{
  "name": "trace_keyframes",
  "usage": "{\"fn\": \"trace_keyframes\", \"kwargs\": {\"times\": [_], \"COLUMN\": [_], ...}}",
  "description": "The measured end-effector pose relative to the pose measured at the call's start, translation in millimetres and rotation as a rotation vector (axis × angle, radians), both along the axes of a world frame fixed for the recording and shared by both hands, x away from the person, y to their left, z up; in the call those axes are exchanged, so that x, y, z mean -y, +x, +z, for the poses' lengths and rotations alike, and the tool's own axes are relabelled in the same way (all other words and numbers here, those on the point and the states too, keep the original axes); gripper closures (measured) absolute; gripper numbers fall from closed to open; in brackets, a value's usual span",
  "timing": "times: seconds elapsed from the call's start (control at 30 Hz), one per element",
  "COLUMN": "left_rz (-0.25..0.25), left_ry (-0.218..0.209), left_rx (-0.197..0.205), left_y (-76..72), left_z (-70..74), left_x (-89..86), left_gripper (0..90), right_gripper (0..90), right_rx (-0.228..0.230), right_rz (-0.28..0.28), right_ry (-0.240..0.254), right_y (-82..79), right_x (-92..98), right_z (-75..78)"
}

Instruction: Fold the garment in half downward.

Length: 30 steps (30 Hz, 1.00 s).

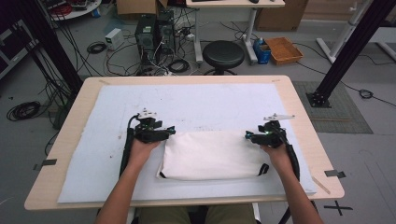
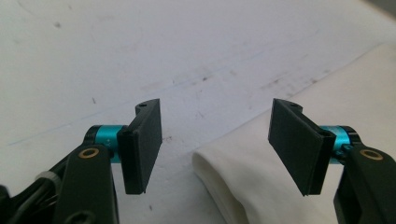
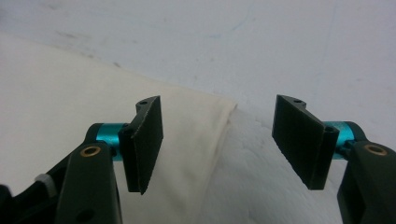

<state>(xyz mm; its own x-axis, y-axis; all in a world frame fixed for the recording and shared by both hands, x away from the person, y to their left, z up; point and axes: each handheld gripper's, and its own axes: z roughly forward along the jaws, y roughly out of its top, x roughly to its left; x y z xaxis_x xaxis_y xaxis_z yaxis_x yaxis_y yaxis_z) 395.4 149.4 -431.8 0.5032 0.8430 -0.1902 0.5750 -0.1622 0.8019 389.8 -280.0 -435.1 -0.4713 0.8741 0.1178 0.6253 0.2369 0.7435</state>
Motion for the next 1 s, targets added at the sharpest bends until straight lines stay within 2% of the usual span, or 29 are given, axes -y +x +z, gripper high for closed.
{"fn": "trace_keyframes", "kwargs": {"times": [0.03, 0.1, 0.13, 0.17, 0.2, 0.27, 0.3, 0.37, 0.43, 0.5, 0.53, 0.57, 0.6, 0.67, 0.7, 0.77, 0.8, 0.83, 0.9, 1.0], "left_rz": [-0.002, 0.007, -0.008, -0.02, -0.03, -0.032, -0.024, -0.012, -0.02, -0.033, -0.015, -0.013, -0.011, -0.005, -0.014, -0.014, -0.012, -0.015, -0.042, -0.079], "left_ry": [0.029, 0.049, 0.065, 0.099, 0.134, 0.125, 0.112, 0.075, 0.067, 0.053, 0.036, 0.009, -0.014, -0.06, -0.082, -0.088, -0.105, -0.12, -0.167, -0.178], "left_rx": [-0.012, -0.036, -0.045, -0.047, -0.043, -0.032, -0.021, 0.011, 0.037, 0.056, 0.061, 0.068, 0.081, 0.105, 0.112, 0.149, 0.167, 0.182, 0.21, 0.238], "left_y": [3.3, 5.8, 5.8, 4.4, 3.2, 2.0, 1.8, 1.6, 1.2, 0.0, -0.8, -2.1, -4.4, -9.6, -13.2, -22.3, -27.0, -31.4, -39.7, -49.9], "left_z": [-3.3, -8.9, -10.7, -12.2, -13.8, -13.9, -13.0, -9.7, -8.3, -7.4, -6.7, -5.3, -3.8, -0.4, 1.3, 4.2, 5.1, 5.7, 5.5, 4.7], "left_x": [3.0, 7.6, 9.4, 11.9, 13.7, 14.3, 13.9, 10.9, 10.1, 8.4, 7.0, 3.4, -0.6, -10.2, -15.4, -24.9, -29.6, -34.7, -45.1, -56.1], "left_gripper": [35.3, 40.9, 48.3, 61.2, 72.9, 84.9, 85.6, 85.8, 85.7, 82.1, 71.6, 64.5, 60.6, 44.8, 40.2, 28.4, 22.1, 19.4, 19.4, 19.4], "right_gripper": [38.2, 51.9, 62.9, 77.8, 83.6, 86.7, 87.0, 87.0, 86.4, 80.5, 66.2, 55.5, 48.0, 33.7, 28.6, 22.6, 21.1, 21.1, 21.1, 20.7], "right_rx": [-0.017, -0.046, -0.024, -0.025, -0.024, 0.002, 0.016, 0.042, 0.056, 0.067, 0.088, 0.102, 0.122, 0.162, 0.179, 0.2, 0.207, 0.213, 0.218, 0.24], "right_rz": [0.004, 0.048, 0.059, 0.088, 0.1, 0.106, 0.096, 0.075, 0.07, 0.073, 0.073, 0.069, 0.058, 0.041, 0.026, 0.008, 0.011, 0.014, 0.032, 0.051], "right_ry": [-0.029, -0.08, -0.099, -0.084, -0.08, -0.094, -0.096, -0.067, -0.057, -0.066, -0.068, -0.057, -0.043, -0.011, 0.0, 0.024, 0.031, 0.04, 0.044, 0.042], "right_y": [4.9, 8.1, 6.2, 4.2, 1.8, -3.7, -5.8, -8.5, -9.5, -10.5, -11.6, -12.1, -13.4, -17.4, -19.7, -24.8, -26.5, -29.4, -37.4, -45.7], "right_x": [-4.9, -10.5, -11.2, -9.4, -7.2, -1.0, 3.1, 11.2, 13.2, 12.1, 12.5, 13.9, 16.9, 25.1, 30.1, 41.1, 44.9, 49.4, 57.8, 66.4], "right_z": [-3.4, -8.6, -9.3, -8.8, -8.3, -8.0, -7.9, -6.5, -5.4, -5.4, -4.7, -3.9, -2.0, 3.5, 6.4, 11.6, 12.8, 14.2, 16.1, 15.9]}}
